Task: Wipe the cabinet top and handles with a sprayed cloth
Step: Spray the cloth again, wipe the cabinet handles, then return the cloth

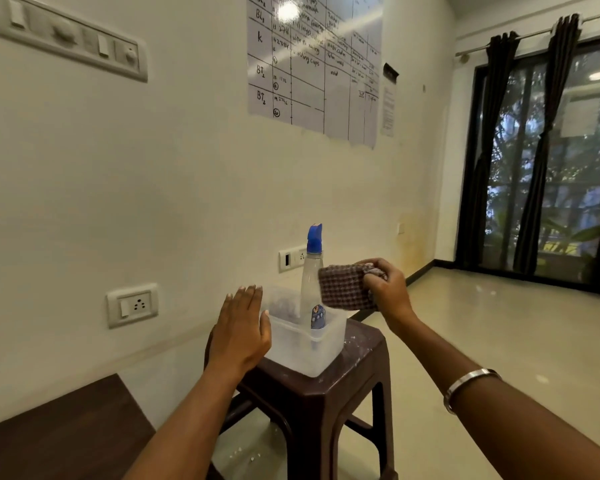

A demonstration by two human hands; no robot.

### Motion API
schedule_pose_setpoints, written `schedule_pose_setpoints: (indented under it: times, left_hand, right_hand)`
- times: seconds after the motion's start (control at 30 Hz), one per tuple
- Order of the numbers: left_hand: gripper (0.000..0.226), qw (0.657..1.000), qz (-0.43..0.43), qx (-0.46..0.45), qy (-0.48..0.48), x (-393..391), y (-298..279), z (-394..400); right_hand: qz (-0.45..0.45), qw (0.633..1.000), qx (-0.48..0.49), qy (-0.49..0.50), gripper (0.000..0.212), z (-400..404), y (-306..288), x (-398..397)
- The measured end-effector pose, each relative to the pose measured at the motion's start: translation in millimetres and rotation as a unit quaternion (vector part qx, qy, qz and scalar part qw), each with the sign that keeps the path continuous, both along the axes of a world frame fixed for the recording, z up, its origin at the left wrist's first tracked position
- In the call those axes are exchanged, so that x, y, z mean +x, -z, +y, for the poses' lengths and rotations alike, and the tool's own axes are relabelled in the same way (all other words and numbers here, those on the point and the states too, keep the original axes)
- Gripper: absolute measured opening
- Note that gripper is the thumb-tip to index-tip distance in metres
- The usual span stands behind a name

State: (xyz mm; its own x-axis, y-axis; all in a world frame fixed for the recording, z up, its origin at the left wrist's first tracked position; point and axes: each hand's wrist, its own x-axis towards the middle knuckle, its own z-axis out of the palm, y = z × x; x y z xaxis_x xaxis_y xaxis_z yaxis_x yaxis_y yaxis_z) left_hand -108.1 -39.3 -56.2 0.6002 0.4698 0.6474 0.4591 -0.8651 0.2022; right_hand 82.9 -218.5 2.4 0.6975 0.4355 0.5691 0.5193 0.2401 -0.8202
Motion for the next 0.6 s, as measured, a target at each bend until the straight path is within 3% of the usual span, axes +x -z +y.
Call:
schedule_pose_setpoints:
  times: [0.23,0.4,0.6]
  left_hand:
    - [0.063,1.000,-0.011,0.002,-0.014,-18,-8,6]
    - [0.066,0.999,-0.018,0.008,-0.035,-27,-8,20]
    - [0.055,0.999,-0.026,-0.015,-0.036,-32,4,39]
  right_hand:
    - [-0.101,0.977,-0.135,-0.134,0.039,38,-19,-52]
    - [-0.191,0.960,-0.190,-0.079,0.045,93,-24,-82]
    - [-0.295,0.913,-0.279,0.038,0.034,150,-18,-79]
